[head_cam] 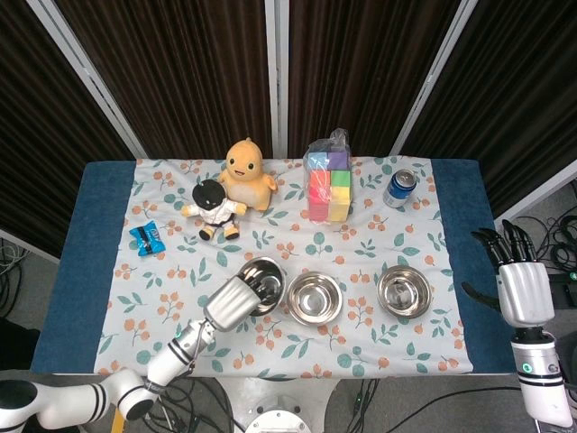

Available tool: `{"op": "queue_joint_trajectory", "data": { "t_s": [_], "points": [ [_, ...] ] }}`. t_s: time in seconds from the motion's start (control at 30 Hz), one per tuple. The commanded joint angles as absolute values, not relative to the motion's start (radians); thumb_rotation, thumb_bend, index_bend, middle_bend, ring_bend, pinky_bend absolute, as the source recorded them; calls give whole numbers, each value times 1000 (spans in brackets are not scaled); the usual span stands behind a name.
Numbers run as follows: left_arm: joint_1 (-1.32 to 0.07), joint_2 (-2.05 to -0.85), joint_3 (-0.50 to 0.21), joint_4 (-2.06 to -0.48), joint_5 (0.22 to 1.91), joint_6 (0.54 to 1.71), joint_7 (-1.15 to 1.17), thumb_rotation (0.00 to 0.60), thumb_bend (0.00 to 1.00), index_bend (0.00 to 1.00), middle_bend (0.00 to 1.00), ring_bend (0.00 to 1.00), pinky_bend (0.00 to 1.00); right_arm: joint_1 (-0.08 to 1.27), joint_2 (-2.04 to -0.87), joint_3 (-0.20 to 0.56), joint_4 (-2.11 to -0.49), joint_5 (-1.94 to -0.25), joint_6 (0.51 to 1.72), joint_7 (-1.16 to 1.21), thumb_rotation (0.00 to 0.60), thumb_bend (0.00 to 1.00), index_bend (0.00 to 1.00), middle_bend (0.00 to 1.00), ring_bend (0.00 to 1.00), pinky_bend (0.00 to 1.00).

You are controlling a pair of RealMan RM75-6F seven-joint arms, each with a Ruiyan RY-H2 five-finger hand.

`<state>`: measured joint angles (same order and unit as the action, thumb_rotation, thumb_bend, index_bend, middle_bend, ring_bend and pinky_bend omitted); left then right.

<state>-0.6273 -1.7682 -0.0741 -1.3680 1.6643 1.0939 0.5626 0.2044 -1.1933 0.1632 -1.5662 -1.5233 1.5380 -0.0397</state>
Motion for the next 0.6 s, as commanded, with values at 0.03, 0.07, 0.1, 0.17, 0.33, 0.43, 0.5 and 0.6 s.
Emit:
{"op": "queue_joint_trajectory", "data": {
  "t_s": [0.03,0.07,0.1,0.17,0.33,0.43,0.5,0.6],
  "points": [
    [-658,-1804,-91,-1384,1666,1072,582,600,383,679,666,582,691,198,-1188,170,-1569,-1523,1552,-23,600,17,204,209,38,110],
    [-667,-1816,-95,-1385,1665,1066,585,600,384,680,666,582,691,197,-1187,172,-1569,-1522,1556,-18,600,17,204,210,38,110],
    [-678,-1832,-99,-1382,1663,1057,588,600,384,680,666,582,691,194,-1186,175,-1568,-1521,1562,-9,600,18,204,211,38,110],
    [-698,-1855,-106,-1372,1660,1040,588,600,384,680,666,582,691,190,-1184,178,-1566,-1521,1572,5,600,18,204,212,38,110],
    [-752,-1907,-128,-1306,1645,994,579,600,385,680,667,582,691,180,-1171,182,-1561,-1528,1592,52,600,17,203,216,38,110],
    [-770,-1941,-132,-1264,1634,986,562,600,385,680,667,582,691,178,-1166,186,-1553,-1521,1592,74,600,16,204,217,38,110],
    [-777,-1965,-130,-1232,1632,990,546,600,381,680,666,582,691,179,-1164,187,-1547,-1515,1586,85,600,16,204,217,38,111],
    [-783,-1975,-110,-1198,1633,983,517,600,335,595,592,511,633,178,-1164,187,-1537,-1512,1583,97,600,17,204,217,38,111]
  ]
}}
